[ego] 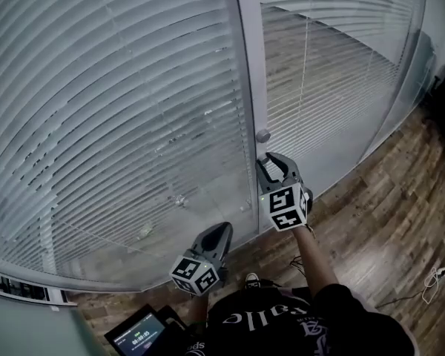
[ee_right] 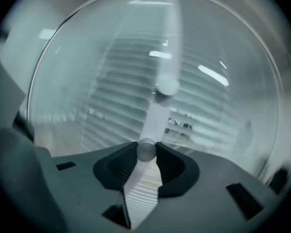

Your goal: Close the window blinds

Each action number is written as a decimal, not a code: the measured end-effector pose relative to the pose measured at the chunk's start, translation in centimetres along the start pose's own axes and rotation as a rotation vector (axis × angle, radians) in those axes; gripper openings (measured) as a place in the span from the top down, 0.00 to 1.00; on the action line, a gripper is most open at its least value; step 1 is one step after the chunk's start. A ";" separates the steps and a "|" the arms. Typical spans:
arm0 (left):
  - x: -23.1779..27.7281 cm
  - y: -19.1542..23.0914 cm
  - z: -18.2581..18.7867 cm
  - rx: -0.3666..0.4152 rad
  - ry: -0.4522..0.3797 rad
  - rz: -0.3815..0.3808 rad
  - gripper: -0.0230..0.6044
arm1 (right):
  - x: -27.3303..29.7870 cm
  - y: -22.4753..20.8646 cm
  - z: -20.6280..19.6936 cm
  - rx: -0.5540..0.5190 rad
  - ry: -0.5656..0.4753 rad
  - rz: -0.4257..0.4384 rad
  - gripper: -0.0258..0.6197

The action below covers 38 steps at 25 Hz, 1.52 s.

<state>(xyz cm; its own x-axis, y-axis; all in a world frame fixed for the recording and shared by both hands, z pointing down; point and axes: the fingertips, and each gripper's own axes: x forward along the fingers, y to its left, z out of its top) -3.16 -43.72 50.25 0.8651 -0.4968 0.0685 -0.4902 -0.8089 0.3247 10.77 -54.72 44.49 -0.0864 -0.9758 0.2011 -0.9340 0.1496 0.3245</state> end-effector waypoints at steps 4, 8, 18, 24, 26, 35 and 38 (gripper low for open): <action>0.3 0.3 -0.3 -0.011 -0.002 0.001 0.95 | 0.2 0.8 -0.1 -0.367 0.021 -0.072 0.75; 0.1 0.0 -0.3 -0.019 -0.004 0.000 0.95 | -0.6 0.0 -0.1 0.488 -0.092 0.056 0.74; 0.6 0.3 -0.8 -0.056 -0.008 0.025 0.95 | -0.2 0.7 0.7 -0.339 -0.002 -0.016 0.75; 0.5 -0.5 -1.0 -0.055 -0.011 0.030 0.95 | -0.7 -0.2 -0.8 0.269 -0.027 0.029 0.75; 0.3 -0.4 -1.0 -0.058 -0.010 0.036 0.95 | -0.5 -0.5 -1.4 0.594 -0.033 0.096 0.75; -0.3 0.2 -1.1 -0.064 -0.014 0.070 0.95 | -0.1 0.6 -0.8 -0.620 0.053 -0.097 0.75; -0.3 0.2 -1.0 -0.065 -0.014 0.073 0.95 | -0.1 0.4 -0.9 -0.150 -0.005 0.008 0.75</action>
<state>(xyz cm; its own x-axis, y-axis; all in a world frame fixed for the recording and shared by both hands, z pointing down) -3.44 -43.38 51.28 0.8255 -0.5586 0.0807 -0.5436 -0.7484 0.3799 10.69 -54.43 45.41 -0.0958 -0.9751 0.1999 -0.8708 0.1794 0.4578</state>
